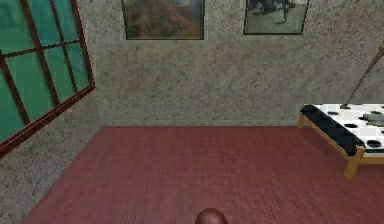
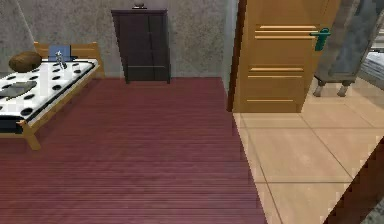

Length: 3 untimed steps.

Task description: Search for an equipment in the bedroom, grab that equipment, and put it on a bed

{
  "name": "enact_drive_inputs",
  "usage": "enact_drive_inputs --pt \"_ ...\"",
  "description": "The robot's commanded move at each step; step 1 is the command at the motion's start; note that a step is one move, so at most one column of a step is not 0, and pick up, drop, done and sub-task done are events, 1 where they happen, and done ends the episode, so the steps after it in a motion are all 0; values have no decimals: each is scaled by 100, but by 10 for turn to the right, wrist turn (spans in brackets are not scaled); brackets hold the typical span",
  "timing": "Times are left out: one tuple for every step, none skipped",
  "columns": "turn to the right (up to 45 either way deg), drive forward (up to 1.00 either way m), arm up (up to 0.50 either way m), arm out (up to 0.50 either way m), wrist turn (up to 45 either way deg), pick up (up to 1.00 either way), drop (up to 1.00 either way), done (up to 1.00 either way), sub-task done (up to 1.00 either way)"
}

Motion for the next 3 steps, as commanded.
enact_drive_inputs --pt "0 5 0 0 0 0 0 0 0" --pt "0 10 0 0 0 0 0 0 0" --pt "-450 0 0 0 0 0 0 0 0"
